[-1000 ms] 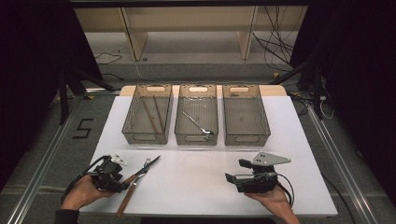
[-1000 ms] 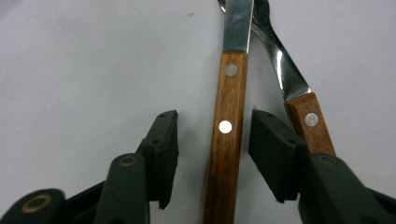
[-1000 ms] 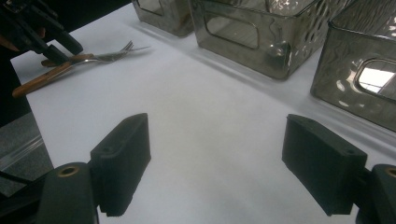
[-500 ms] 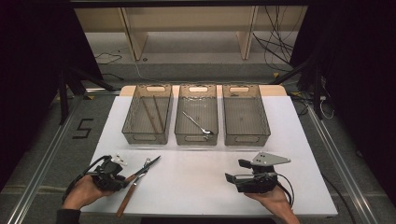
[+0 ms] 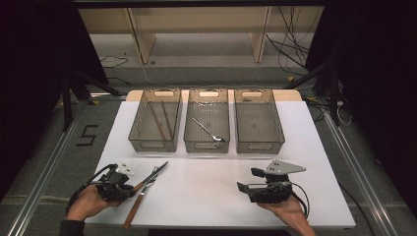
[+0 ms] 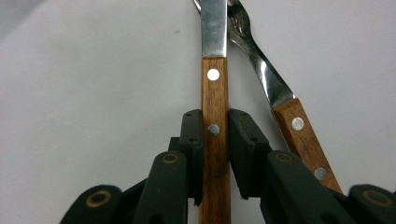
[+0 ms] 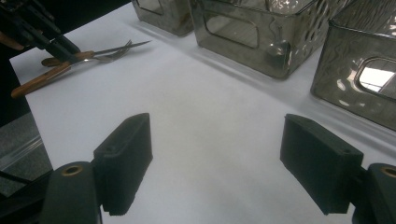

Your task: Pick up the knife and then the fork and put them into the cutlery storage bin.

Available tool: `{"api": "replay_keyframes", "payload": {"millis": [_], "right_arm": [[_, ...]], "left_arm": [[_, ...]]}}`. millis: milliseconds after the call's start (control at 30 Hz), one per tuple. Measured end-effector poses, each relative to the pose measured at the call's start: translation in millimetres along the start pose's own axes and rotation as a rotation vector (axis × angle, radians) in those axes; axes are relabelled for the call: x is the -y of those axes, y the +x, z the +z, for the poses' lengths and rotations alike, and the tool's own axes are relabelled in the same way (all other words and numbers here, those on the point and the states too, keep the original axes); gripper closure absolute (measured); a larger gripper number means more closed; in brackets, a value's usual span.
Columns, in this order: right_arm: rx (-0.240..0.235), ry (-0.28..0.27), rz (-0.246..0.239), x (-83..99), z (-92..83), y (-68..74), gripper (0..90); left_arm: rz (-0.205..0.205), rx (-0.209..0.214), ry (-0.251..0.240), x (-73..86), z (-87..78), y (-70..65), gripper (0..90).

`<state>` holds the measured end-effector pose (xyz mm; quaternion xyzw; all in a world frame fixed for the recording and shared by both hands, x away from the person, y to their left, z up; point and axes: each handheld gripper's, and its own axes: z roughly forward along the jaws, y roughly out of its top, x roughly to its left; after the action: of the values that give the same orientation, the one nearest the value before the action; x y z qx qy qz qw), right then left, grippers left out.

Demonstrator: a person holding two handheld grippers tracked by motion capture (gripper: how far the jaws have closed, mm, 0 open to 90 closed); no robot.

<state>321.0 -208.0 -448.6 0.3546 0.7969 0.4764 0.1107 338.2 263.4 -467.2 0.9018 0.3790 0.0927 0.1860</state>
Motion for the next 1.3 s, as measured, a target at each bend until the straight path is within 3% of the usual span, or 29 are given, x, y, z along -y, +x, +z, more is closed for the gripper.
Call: {"api": "replay_keyframes", "payload": {"millis": [167, 267, 500, 633, 1067, 1300], "right_arm": [[-0.001, -0.011, -0.001, -0.7, -0.7, 0.5, 25.5], [-0.006, -0.021, -0.007, -1.9, -1.4, 2.8, 25.4], [-0.003, -0.046, -0.055, -6.8, -3.1, 13.7, 25.4], [-0.001, -0.054, -0.108, -11.5, -2.4, 21.4, 25.3], [0.012, -0.077, -0.277, -26.1, 3.9, 52.6, 25.7], [0.014, -0.082, -0.357, -37.4, 12.0, 63.4, 25.8]], "left_arm": [[-0.019, -0.025, -0.050, -1.5, -12.7, -0.6, 75.9], [-0.016, -0.016, -0.077, -5.9, -21.9, -4.7, 75.8], [0.055, 0.052, -0.110, -23.8, -29.4, -25.4, 75.8], [0.094, 0.104, -0.134, -38.9, -28.2, -36.6, 75.8], [0.239, 0.180, -0.117, -94.9, -17.7, -66.0, 75.8], [0.282, 0.237, -0.117, -122.4, -11.7, -78.4, 75.8]]}}
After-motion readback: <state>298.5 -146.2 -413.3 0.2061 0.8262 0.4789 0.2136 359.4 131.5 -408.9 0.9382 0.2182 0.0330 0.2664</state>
